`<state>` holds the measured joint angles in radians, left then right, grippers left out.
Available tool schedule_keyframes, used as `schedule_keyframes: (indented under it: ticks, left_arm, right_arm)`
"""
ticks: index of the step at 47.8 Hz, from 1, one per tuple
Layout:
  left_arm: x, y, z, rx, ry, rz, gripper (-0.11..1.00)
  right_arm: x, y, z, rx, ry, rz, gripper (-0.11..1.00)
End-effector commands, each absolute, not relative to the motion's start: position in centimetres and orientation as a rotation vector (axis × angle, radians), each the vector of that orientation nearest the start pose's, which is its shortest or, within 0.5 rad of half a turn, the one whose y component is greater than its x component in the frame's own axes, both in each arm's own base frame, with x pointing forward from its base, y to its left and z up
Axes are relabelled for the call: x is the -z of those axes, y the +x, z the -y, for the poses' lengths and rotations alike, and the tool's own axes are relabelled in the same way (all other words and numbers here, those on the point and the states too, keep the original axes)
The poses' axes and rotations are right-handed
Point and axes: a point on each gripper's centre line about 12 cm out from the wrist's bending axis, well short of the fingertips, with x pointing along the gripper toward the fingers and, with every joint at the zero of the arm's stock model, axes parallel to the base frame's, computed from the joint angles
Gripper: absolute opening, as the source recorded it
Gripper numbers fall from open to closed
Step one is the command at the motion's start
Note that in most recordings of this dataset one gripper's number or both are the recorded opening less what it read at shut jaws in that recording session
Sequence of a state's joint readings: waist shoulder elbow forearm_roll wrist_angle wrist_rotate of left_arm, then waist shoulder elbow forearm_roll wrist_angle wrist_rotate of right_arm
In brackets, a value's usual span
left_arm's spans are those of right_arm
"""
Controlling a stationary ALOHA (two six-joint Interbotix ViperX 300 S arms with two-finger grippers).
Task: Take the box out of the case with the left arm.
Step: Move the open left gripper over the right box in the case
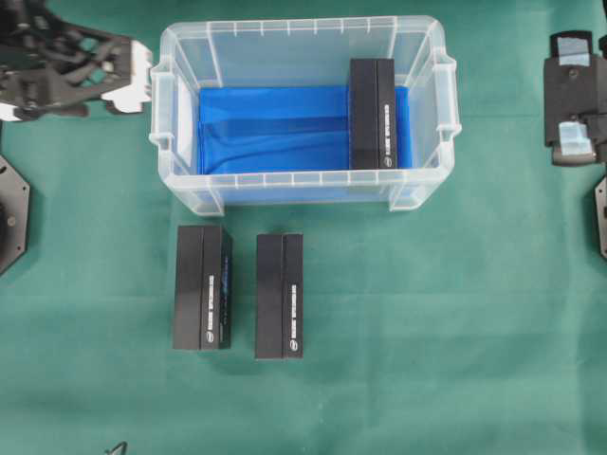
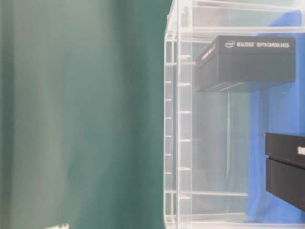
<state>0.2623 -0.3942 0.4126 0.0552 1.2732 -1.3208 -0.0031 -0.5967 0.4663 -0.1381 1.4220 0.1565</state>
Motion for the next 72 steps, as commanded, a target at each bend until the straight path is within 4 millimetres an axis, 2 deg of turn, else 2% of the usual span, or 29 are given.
schedule_keyframes:
  ticks: [1,17,39,50,61,72]
  left_arm:
    - [-32.3,28.0,-7.7,-1.045,-1.234,-0.901,0.87]
    - [-33.9,34.7,-8.5,-1.024,-1.220,-0.912,0.87]
    - [-33.7,43.4,-9.7,-0.989,-1.207,-0.897,0.87]
    - [-33.3,46.8,-10.2,-0.958,-1.193,-0.873,0.87]
    - [-32.1,50.4,-10.8,-0.915,-1.153,-0.877,0.87]
    - [-31.4,52.0,-10.8,-0.913,-1.155,-0.883,0.87]
  right_arm:
    - [-33.9,21.2,1.7,0.207,0.025,-1.260,0.03]
    - [-33.8,21.2,1.7,0.205,0.026,-1.261,0.03]
    - [-33.4,21.3,1.7,0.203,0.025,-1.254,0.03]
    - [-33.5,21.2,1.7,0.203,0.025,-1.252,0.03]
    - [-33.6,20.9,1.7,0.204,0.026,-1.254,0.03]
    - [-33.8,20.2,1.7,0.207,0.029,-1.253,0.03]
